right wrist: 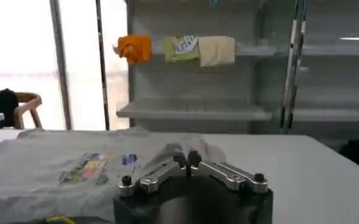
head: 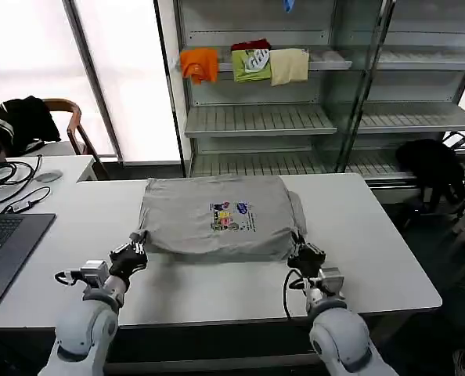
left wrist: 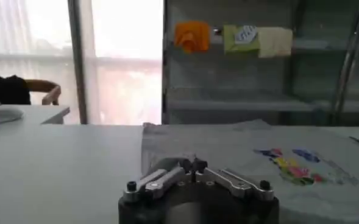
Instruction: Fold and organize the clothes.
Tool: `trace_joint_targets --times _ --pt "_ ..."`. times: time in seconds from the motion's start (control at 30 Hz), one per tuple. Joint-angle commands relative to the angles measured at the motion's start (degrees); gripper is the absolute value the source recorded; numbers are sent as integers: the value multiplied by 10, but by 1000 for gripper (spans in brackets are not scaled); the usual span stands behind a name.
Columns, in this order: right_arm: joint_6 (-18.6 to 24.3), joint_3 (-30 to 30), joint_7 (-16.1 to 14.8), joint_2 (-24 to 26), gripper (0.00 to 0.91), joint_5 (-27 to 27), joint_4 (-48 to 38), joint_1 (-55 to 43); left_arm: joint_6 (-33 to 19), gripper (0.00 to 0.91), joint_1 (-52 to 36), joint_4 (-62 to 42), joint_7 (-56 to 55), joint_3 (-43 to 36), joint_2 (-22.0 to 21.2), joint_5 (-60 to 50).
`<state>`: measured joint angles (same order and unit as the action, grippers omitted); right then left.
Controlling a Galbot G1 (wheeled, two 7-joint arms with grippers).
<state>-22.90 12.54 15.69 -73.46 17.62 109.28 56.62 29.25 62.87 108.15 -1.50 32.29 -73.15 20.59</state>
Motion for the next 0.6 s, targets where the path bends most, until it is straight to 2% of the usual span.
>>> trace_joint_targets --times 0.03,0.37,0.6 --pt "5 -2 -13 -20 0 -9 -77 -98 -3 10 -99 -85 0 -2 10 14" --pt "4 -11 -21 -39 0 -3 -163 -161 -5 10 -154 -168 6 -15 18 11" --pt "-3 -13 -28 -54 0 -4 -215 -176 0 10 -160 -196 10 -22 19 -1"
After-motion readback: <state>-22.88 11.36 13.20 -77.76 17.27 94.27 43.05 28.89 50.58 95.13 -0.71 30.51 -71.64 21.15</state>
